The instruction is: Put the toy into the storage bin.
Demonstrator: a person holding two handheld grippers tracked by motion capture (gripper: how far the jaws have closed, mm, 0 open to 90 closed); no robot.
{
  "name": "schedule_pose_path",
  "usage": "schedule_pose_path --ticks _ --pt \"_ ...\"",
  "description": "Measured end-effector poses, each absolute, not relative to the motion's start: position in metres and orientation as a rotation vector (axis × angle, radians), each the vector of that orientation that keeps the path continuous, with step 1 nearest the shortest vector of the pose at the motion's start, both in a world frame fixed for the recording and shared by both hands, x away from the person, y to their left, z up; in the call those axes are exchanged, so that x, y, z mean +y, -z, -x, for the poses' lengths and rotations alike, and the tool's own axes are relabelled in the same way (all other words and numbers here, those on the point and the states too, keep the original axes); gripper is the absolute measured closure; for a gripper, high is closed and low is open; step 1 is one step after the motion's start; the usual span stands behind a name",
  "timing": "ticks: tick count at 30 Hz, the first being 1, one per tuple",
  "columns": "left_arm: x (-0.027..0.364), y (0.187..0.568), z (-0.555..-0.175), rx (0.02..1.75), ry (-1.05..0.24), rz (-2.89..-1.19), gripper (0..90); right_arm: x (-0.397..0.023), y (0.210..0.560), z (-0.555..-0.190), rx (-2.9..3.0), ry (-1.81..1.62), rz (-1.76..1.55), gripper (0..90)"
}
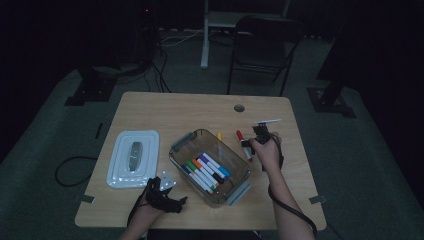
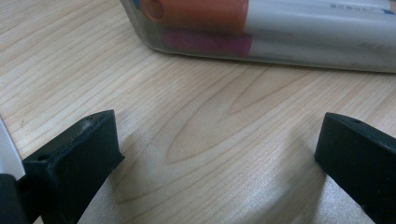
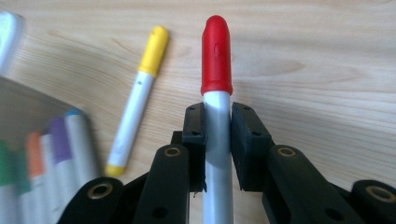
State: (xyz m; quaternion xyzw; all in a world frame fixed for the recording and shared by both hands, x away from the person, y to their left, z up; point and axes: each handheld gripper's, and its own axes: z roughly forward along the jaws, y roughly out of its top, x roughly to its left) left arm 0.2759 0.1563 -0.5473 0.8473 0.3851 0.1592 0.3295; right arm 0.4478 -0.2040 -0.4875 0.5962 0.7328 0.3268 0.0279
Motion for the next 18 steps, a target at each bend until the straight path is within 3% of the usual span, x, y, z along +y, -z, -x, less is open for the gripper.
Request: schedule_pose_path --ticks 8,18 --pt "0.156 0.547 -0.276 1.008 -0.416 -2.217 0.5 -0.214 0.445 -0.428 2.278 -1.122 -1.763 76.5" --pt "0.156 0.547 -0.276 1.009 -0.417 -2.213 0.5 -0.185 0.399 -0.402 2.371 -1.273 -1.557 76.4"
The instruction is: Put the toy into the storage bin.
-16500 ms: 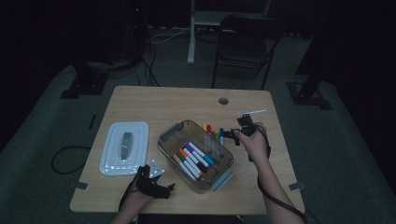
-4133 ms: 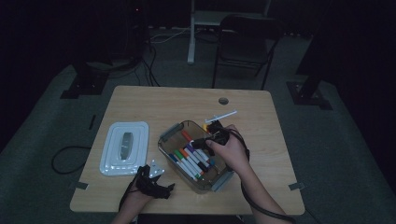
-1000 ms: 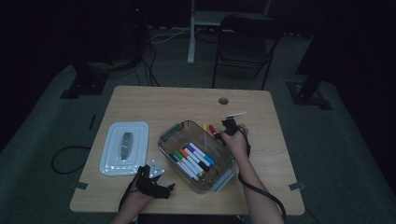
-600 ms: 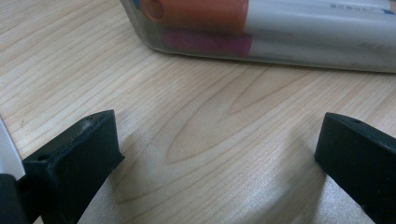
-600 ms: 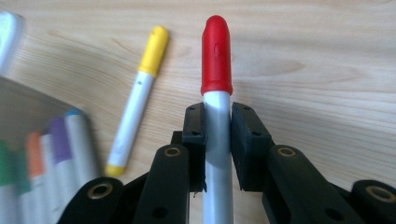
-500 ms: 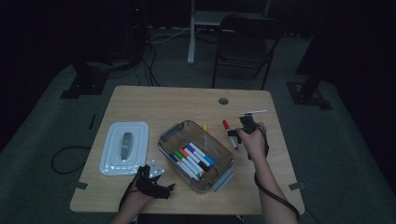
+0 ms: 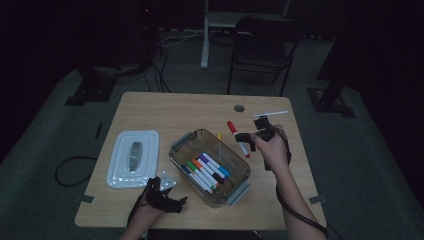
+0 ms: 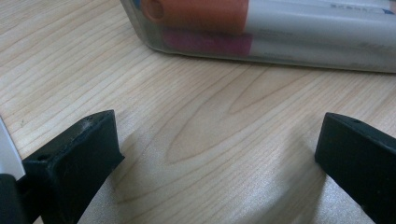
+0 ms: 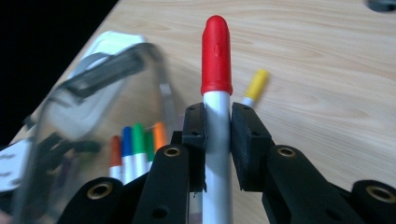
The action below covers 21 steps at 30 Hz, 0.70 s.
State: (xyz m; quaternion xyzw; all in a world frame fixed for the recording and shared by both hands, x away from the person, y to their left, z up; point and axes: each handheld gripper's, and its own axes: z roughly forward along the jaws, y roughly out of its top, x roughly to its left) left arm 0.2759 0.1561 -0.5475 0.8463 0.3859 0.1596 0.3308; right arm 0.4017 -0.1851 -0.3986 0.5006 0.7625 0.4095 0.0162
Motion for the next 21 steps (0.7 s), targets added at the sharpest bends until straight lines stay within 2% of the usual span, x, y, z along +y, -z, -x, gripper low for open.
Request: schedule_pose_path --ticks 9,21 --pt "0.156 0.547 -0.276 1.009 -0.415 -2.214 0.5 -0.141 0.379 -0.386 2.517 -1.346 -1.379 76.4" --pt "0.156 0.547 -0.276 1.009 -0.416 -2.214 0.5 -0.088 0.401 -0.378 2.712 -1.283 -1.275 76.4"
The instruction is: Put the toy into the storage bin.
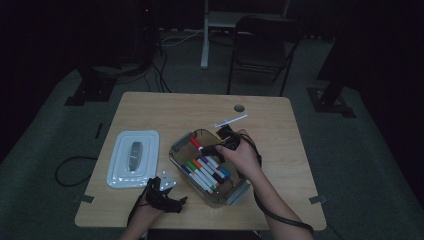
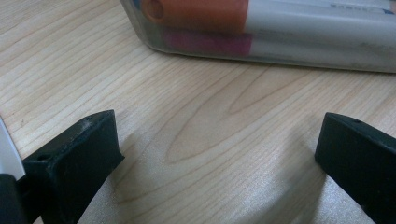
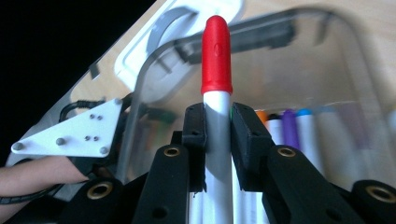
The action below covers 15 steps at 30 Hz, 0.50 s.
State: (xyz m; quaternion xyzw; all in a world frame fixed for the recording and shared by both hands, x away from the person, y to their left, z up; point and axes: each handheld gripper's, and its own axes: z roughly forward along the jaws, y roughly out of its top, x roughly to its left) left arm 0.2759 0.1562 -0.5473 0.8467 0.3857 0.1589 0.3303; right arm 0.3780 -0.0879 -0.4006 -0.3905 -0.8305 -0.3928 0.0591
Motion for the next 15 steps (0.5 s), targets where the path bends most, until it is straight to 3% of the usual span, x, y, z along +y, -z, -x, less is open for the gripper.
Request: schedule_pose_path --ticks 15 --pt "0.156 0.547 -0.276 1.009 -0.417 -2.213 0.5 -0.04 0.449 -0.377 -2.594 0.924 1.133 76.4"
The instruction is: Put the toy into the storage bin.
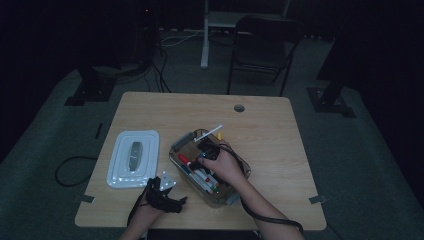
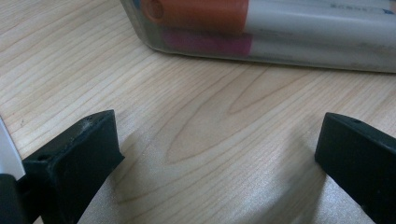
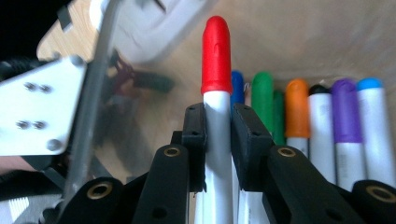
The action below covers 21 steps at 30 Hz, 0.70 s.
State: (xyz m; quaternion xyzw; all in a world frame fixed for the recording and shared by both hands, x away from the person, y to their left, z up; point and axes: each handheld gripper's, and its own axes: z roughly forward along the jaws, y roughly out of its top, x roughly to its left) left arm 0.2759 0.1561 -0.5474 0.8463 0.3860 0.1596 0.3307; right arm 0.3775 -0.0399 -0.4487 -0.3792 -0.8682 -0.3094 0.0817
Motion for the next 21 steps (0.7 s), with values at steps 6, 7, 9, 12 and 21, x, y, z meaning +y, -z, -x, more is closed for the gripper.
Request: schedule_pose_path --ticks 6,7,9,12,21 --pt "0.156 0.547 -0.276 1.009 -0.417 -2.212 0.5 -0.03 0.461 -0.378 -2.627 0.818 1.15 76.3" --pt "0.156 0.547 -0.276 1.009 -0.417 -2.212 0.5 -0.029 0.462 -0.378 -2.629 0.802 1.149 76.3" --pt "0.156 0.547 -0.276 1.009 -0.417 -2.212 0.5 -0.028 0.465 -0.379 -2.646 0.77 1.152 76.3" --pt "0.156 0.547 -0.276 1.009 -0.417 -2.214 0.5 -0.027 0.468 -0.381 -2.643 0.738 1.155 75.9" --pt "0.156 0.547 -0.276 1.008 -0.417 -2.214 0.5 -0.044 0.446 -0.379 -2.574 0.925 1.137 67.6"
